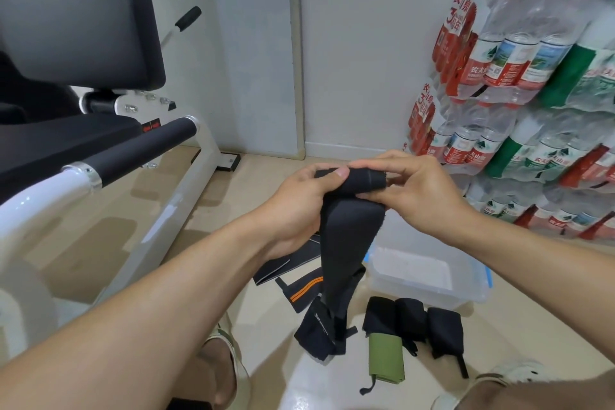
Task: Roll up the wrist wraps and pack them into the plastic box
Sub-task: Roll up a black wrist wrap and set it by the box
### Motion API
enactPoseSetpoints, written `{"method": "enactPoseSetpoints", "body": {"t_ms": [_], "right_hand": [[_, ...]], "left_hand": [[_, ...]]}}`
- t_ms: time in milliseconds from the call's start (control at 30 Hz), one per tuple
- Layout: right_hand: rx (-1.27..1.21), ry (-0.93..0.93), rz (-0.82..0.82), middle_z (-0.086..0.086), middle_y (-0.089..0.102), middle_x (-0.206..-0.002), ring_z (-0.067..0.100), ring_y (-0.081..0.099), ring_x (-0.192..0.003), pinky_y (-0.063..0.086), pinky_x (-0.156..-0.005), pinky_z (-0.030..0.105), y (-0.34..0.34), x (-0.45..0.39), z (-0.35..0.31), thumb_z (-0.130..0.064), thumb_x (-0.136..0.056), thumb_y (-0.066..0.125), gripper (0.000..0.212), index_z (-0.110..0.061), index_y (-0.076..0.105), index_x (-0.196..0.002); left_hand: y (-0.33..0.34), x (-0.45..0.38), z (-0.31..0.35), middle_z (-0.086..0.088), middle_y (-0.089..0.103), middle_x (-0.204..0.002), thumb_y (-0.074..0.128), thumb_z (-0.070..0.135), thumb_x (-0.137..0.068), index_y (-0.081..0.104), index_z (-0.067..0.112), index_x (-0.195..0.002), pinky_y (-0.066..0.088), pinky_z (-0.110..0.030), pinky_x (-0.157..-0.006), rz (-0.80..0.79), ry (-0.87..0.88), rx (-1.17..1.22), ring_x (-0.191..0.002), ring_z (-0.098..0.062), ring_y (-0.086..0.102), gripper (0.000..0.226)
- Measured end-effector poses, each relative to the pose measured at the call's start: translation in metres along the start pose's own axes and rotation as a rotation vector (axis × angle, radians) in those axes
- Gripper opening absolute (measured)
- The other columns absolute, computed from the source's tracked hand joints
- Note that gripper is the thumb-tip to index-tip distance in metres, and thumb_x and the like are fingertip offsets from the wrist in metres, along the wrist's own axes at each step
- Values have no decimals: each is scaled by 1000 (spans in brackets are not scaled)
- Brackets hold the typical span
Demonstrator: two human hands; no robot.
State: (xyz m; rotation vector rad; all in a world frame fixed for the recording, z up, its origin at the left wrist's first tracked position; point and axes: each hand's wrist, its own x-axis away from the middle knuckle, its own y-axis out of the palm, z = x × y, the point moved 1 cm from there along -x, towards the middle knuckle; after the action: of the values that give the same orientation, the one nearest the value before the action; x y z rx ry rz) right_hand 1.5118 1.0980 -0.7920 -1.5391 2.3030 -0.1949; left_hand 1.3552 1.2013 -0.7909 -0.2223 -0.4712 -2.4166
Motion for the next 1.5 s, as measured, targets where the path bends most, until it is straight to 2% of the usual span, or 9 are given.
{"method": "enactPoseSetpoints", "body": {"t_ms": [200,367,600,733,867,1100,1233,1300,1500], "right_hand": [[-240,214,-177,4,74,-122,21,72,-112,58,-96,33,-10,-2,-2,1,-81,78,57,-21,67,-132],[-483,348,-179,9,72,-127,22,71,-114,59,-85,26,-8,-3,-5,-19,-89,65,49,-11,61,-137],[-310,315,-264,8,73,-125,25,70,-117,55,-101,44,-8,3,1,-16,-97,61,36,-15,66,-132],[-211,272,-242,8,74,-122,32,72,-109,57,-97,54,-4,10,8,-13,-98,64,36,-21,67,-132],[-97,201,-116,2,78,-110,20,76,-100,61,-91,44,-1,13,9,-8,-92,72,42,-28,68,-129],[63,-36,51,-7,70,-111,14,69,-107,55,-95,26,1,7,10,2,-84,78,50,-42,76,-108],[120,-73,68,-6,68,-108,4,65,-102,51,-82,12,4,7,6,6,-83,77,50,-42,77,-99],[55,-20,20,-11,70,-108,5,67,-104,53,-84,16,3,5,5,8,-82,77,51,-42,80,-95],[-235,236,-113,-3,68,-130,16,73,-109,59,-93,32,-2,5,0,-18,-81,79,63,-26,59,-140]], "left_hand": [[-5,1,4,-17,71,-117,56,7,-102,53,9,-133,55,-46,-99,51,58,-70,-105,-29,71,31],[-3,1,6,-4,73,-104,56,6,-101,54,15,-129,57,-34,-87,11,123,-111,-97,-18,72,29],[-4,2,-3,-12,70,-121,58,2,-99,51,23,-135,53,-48,-101,-1,67,-155,-113,-31,68,42],[-6,4,-6,-8,68,-115,57,1,-99,43,29,-142,54,-49,-100,-19,49,-215,-110,-29,68,53],[-5,4,-6,-13,68,-118,60,5,-97,42,32,-143,54,-50,-101,-29,28,-203,-109,-31,69,55],[-1,6,0,-7,71,-106,56,26,-102,61,8,-124,59,-41,-86,-12,-76,-1,-96,-22,71,29],[-4,3,2,-12,72,-107,61,9,-99,62,7,-122,61,-37,-80,8,-44,52,-91,-23,73,23],[-6,2,2,-14,71,-112,63,1,-95,59,8,-128,61,-37,-79,29,-3,38,-89,-23,74,34],[-6,7,6,-13,65,-119,68,-3,-92,60,22,-127,59,-28,-66,67,137,-100,-84,-14,74,44]]}}
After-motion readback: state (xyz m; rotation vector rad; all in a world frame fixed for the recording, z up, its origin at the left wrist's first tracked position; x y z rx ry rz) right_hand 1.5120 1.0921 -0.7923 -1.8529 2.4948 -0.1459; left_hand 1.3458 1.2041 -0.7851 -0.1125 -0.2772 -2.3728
